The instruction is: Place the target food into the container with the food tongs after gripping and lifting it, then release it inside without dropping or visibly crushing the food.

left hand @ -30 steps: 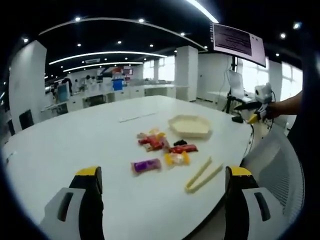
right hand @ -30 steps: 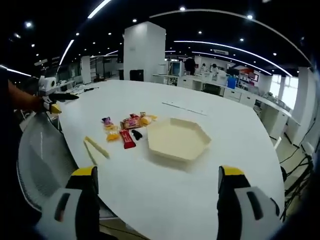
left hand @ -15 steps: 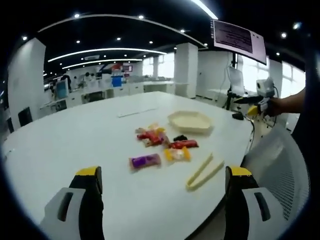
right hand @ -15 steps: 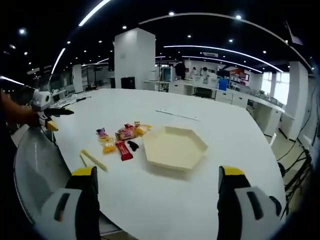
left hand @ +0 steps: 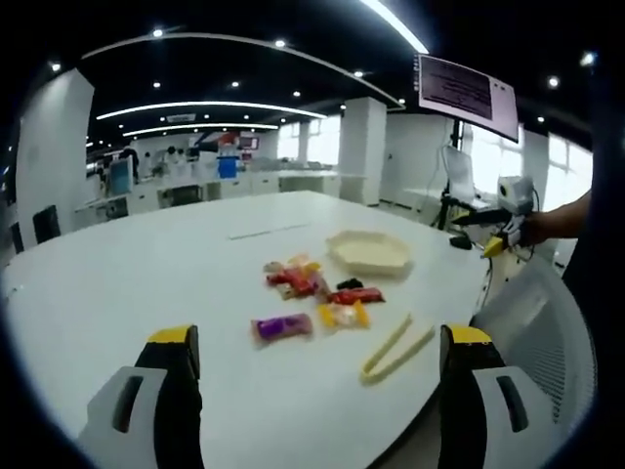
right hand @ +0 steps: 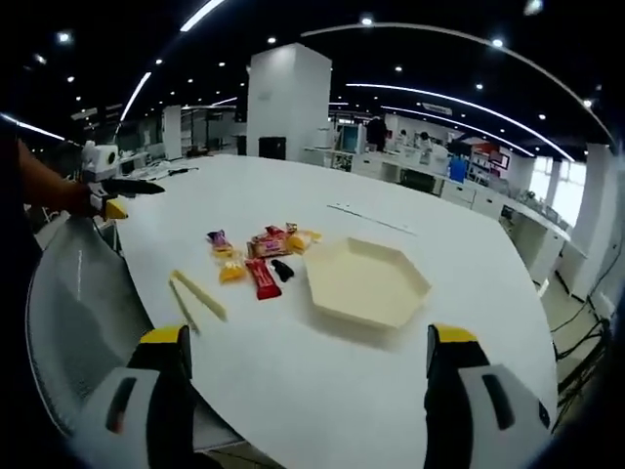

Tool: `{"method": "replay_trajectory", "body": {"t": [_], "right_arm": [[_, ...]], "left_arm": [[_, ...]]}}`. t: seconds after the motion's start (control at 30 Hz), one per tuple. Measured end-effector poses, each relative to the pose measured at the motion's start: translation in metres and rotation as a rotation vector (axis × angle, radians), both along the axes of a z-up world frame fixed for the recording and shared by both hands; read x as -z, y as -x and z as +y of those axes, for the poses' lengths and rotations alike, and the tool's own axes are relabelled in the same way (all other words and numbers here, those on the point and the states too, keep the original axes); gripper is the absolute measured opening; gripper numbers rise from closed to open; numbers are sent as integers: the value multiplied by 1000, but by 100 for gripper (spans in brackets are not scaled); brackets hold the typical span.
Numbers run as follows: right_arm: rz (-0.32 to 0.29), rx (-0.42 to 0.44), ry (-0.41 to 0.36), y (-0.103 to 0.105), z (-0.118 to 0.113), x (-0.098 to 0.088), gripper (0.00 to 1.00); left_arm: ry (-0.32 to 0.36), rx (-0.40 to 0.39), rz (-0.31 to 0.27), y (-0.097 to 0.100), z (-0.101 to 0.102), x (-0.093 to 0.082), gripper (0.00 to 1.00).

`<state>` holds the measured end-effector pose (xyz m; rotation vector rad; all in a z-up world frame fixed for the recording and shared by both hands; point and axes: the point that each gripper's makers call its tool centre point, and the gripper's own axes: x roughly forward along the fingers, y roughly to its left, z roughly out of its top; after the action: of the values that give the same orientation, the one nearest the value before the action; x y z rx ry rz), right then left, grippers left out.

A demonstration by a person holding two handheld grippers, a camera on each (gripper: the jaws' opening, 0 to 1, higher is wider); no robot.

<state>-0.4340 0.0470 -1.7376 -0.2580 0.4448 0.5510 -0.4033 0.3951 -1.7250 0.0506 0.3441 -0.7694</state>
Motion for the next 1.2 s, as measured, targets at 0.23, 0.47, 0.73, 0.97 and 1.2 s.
{"method": "replay_trajectory", "body": {"t": [0.23, 0.47, 0.73, 0.97, 1.2], "right_arm": [[5, 20, -52, -4, 7, -7, 99], [-15, -12, -74, -9, 39, -7, 98], [-1, -131, -21, -10, 50, -5, 97], [17, -156, -8, -17, 39, -4, 96], [25, -188, -9, -26, 48, 1, 95]], "left_arm": [[-46, 45, -12, 4, 5, -1, 99], [-90, 109, 22, 11, 4, 8, 99], [-115, 147, 42, 10, 4, 12, 99], [-111, 133, 45, 4, -1, 15, 99], [-108, 138, 41, 9, -14, 15, 99]]}}
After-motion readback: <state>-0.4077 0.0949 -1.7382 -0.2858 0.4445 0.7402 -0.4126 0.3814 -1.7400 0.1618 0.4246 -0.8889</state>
